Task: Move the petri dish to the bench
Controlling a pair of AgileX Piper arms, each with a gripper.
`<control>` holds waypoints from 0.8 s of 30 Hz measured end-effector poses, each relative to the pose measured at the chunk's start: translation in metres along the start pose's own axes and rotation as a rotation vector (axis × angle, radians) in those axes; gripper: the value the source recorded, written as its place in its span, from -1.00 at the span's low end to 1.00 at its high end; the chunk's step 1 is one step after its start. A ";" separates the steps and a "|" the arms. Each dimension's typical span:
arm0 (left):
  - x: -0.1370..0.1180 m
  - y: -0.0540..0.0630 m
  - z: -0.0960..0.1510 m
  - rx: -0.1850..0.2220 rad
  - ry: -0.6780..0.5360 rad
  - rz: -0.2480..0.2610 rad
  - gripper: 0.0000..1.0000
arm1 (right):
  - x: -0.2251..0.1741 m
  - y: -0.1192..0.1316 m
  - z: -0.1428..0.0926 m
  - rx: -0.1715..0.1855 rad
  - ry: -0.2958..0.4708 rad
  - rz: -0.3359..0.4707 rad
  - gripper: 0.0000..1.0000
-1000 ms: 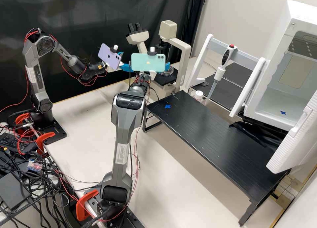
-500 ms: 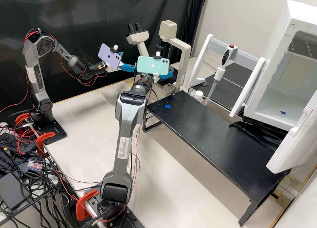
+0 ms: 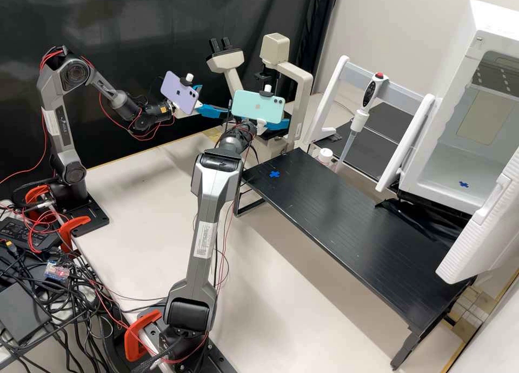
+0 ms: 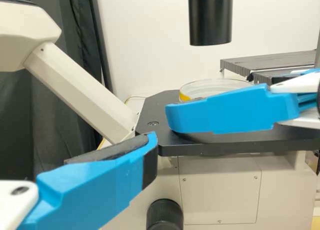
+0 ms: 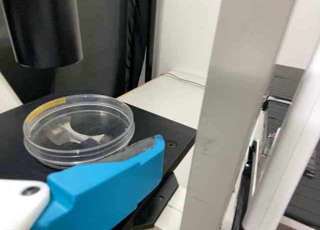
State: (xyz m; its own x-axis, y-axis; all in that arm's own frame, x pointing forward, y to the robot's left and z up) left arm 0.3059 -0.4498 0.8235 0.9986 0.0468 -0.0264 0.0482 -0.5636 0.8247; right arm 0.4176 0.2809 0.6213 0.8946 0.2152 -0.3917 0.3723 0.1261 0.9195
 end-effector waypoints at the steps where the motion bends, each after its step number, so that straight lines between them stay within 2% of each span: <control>1: 0.000 0.000 0.000 0.000 0.000 0.000 1.00 | 0.001 -0.002 0.000 -0.001 -0.002 -0.001 1.00; 8: 0.000 0.000 0.000 0.000 0.000 0.000 1.00 | 0.009 -0.005 -0.002 -0.035 -0.014 0.007 1.00; 14: 0.000 0.000 0.000 0.000 0.000 0.000 1.00 | 0.013 -0.009 0.001 -0.020 -0.032 0.004 1.00; 20: 0.000 0.000 0.000 0.000 0.000 0.000 1.00 | 0.018 -0.012 0.003 -0.022 -0.046 0.005 1.00; 21: 0.000 0.000 0.000 0.000 0.000 0.000 1.00 | 0.018 -0.011 0.003 -0.021 -0.046 0.007 -1.00; 24: 0.000 0.000 0.000 0.000 0.000 0.000 1.00 | 0.020 -0.013 0.004 -0.015 -0.053 0.006 -1.00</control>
State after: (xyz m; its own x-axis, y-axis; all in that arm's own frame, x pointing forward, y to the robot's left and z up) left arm 0.3059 -0.4498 0.8235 0.9986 0.0468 -0.0264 0.0482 -0.5636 0.8247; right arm 0.4316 0.2796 0.6020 0.9086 0.1648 -0.3839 0.3638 0.1396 0.9210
